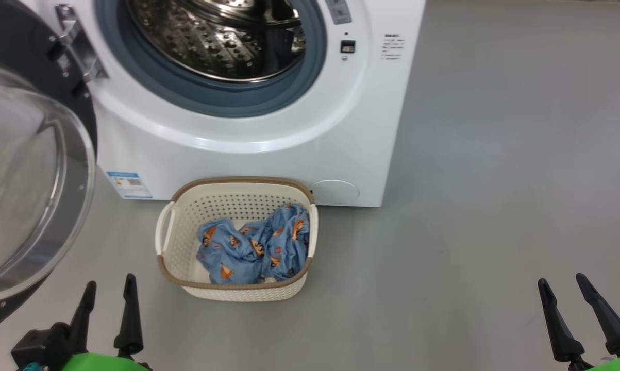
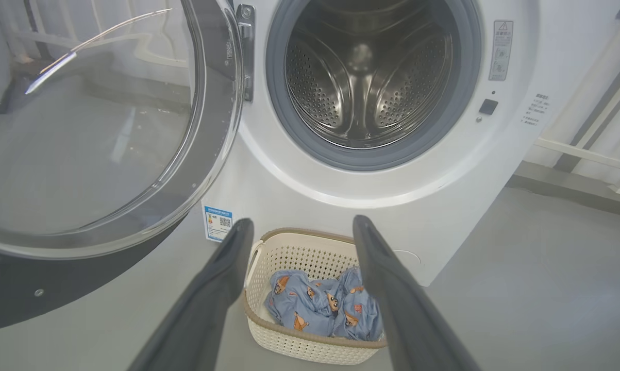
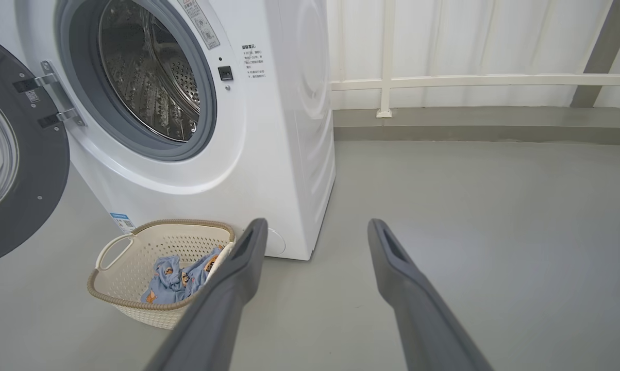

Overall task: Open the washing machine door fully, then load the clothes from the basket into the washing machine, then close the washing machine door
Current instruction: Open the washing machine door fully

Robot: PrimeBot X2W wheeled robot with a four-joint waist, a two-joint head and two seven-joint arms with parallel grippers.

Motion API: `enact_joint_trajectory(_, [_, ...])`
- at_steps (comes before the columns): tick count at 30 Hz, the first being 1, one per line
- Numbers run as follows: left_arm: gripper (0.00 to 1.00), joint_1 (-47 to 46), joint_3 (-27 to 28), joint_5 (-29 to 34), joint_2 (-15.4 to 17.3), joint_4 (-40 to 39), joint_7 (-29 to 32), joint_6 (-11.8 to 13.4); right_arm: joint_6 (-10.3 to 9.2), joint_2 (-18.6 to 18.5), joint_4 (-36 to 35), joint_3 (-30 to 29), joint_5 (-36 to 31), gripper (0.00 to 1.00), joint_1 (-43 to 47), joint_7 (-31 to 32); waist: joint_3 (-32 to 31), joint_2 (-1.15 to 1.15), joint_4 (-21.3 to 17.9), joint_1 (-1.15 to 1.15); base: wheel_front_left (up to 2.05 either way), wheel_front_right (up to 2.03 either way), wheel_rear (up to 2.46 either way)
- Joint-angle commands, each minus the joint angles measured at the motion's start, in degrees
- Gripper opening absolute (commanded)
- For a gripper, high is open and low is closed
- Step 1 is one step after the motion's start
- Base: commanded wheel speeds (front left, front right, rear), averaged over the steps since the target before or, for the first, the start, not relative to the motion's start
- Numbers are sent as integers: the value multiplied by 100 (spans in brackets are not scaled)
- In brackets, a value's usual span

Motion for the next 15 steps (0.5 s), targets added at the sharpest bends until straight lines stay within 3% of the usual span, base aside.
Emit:
enact_joint_trajectory(1, [100, -55, 127, 21, 128, -182, -37, -8, 35, -120, -123, 94, -23, 100, -57, -69, -13, 0, -130, 0, 0, 0, 0])
enact_joint_trajectory(15, [100, 52, -97, 233, 171, -470, -37, -9, 35, -81, -100, 53, -20, 100, -57, -69, -72, 0, -383, 0, 0, 0, 0])
